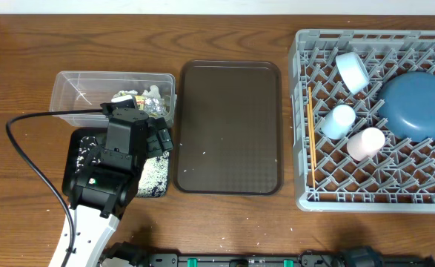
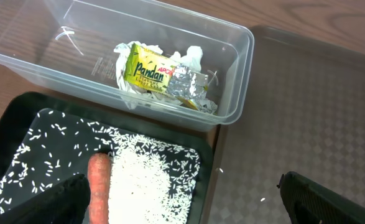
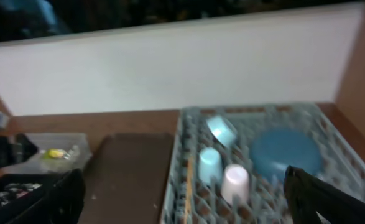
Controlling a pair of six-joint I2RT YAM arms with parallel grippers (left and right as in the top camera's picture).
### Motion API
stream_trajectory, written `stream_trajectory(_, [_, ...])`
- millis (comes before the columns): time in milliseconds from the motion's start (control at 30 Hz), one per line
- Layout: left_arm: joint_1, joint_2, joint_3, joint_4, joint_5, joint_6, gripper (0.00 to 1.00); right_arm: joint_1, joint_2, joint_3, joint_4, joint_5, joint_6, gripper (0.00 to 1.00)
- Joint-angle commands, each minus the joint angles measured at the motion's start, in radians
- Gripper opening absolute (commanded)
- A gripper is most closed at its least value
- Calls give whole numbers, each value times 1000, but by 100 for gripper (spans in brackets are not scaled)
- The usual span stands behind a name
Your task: Sort waste into correct bins and load items into the dishwasher rack
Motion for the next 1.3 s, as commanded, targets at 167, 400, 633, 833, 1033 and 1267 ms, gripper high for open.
stream_trajectory(167, [4,1,0,-2,-12,17,100,-134,-71,-22,-81,10,-34,99])
stream_trajectory(400, [4,1,0,-2,-12,17,100,-161,-191,-201,0,6,-26,99])
stream_trajectory(633, [4,1,0,-2,-12,17,100,-201,-362,-520,283,2,24,99])
stream_trajectory(833, [4,1,0,-2,-12,17,100,-218,-451,-815,592,-37,65,99])
stream_trajectory(1033, [4,1,0,-2,-12,17,100,-217,-461,-1087,946,-100,64,99])
stream_trajectory(1267, [4,1,0,-2,-12,17,100,-217,-461,-1387,1352,-159,64,99])
